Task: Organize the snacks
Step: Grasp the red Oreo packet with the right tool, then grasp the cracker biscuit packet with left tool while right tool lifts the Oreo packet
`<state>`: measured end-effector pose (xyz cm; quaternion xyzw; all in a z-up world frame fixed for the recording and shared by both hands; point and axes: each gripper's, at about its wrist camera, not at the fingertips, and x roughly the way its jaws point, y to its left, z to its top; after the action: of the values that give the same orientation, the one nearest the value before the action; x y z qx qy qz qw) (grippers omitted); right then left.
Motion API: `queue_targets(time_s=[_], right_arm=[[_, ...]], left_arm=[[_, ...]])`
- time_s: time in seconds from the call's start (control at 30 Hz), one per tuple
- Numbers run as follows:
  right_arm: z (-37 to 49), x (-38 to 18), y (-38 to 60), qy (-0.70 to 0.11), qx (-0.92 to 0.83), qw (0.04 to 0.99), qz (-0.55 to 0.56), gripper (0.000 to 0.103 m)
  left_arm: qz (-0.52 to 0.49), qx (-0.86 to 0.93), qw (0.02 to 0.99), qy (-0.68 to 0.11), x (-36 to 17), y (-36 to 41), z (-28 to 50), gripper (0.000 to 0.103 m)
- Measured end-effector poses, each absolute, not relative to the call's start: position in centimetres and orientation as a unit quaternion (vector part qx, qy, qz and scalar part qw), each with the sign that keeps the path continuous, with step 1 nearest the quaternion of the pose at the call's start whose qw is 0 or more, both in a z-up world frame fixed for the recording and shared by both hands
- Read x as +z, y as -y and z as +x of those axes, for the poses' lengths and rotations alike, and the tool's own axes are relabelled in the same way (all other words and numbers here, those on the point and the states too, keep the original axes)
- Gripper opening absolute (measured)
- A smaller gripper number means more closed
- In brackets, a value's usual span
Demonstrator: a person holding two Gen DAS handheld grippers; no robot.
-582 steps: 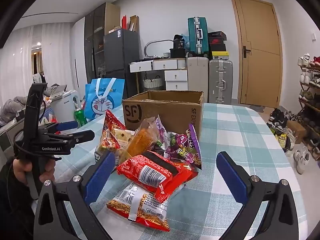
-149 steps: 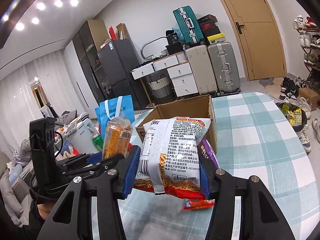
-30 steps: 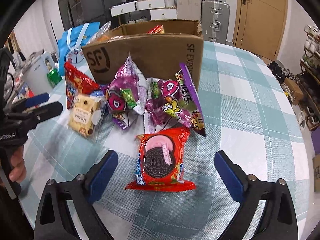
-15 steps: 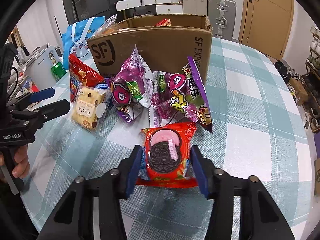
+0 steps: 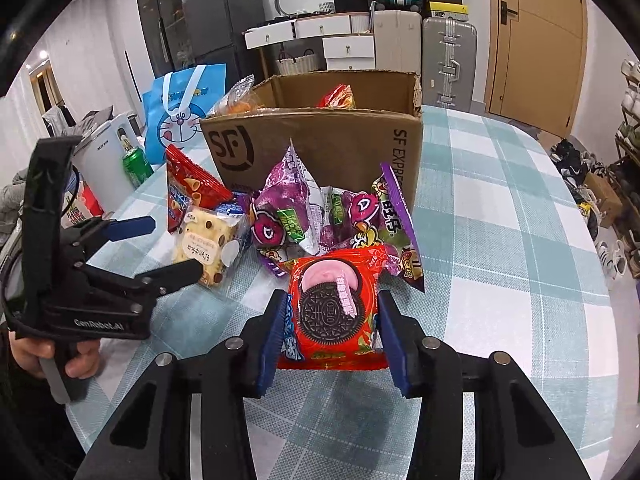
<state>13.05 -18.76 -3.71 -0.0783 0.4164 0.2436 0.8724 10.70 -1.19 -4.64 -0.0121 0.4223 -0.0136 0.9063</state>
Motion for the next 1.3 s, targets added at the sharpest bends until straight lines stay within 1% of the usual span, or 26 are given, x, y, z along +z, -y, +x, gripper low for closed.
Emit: queue_targets(time_s=[0.33,0.67,0.73,0.77,0.8,0.83,0.9,0.93,0.97,1.1,1.3], right_arm=[[12.9,-3.5,19.0,-0.411,0.242,0.876,-0.076,0.045],[12.9,-2.8,19.6,-0.403,0.238,0.881,-0.067,0.045],[12.9,-2.6,19.7,-0.401,0.239,0.882,-0.064,0.045],[12.9,-2.4,19.8,-0.400,0.239,0.882,-0.062,0.045],[12.8,-2.3,19.8,-0.399,0.239,0.883,-0.062,0.045],[12.8,-2.2,19.9,-0.397,0.239,0.884,-0.061,0.045],[12.7,-2.1,19.9,-0.394,0.239,0.886,-0.059,0.045],[12.7,-2.0,20.0,-0.393,0.238,0.886,-0.059,0.045],[12.7,-2.0,20.0,-0.392,0.238,0.887,-0.057,0.045],[12.7,-1.8,20.1,-0.386,0.240,0.889,-0.051,0.045],[12.5,-1.7,19.8,-0.372,0.245,0.894,-0.045,0.045]], left_arm=[[-0.006,-0.025,0.902,-0.431,-5.7,3.3,11.8,0.102],[0.030,-0.004,0.899,-0.437,-6.1,5.2,12.8,0.102],[0.032,-0.011,0.899,-0.438,-6.2,5.7,12.9,0.098],[0.033,-0.015,0.899,-0.437,-6.2,5.8,12.8,0.091],[0.037,-0.017,0.899,-0.437,-6.2,6.0,12.9,0.088],[0.041,-0.018,0.900,-0.434,-6.2,6.3,12.9,0.087],[0.046,-0.028,0.906,-0.420,-6.0,6.8,12.5,0.074],[0.049,-0.031,0.907,-0.416,-5.9,7.2,12.4,0.072],[0.051,-0.033,0.907,-0.416,-5.9,7.3,12.3,0.067],[0.042,-0.043,0.909,-0.412,-5.6,7.1,12.4,0.063],[0.019,-0.051,0.915,-0.399,-4.6,6.1,12.0,0.063]])
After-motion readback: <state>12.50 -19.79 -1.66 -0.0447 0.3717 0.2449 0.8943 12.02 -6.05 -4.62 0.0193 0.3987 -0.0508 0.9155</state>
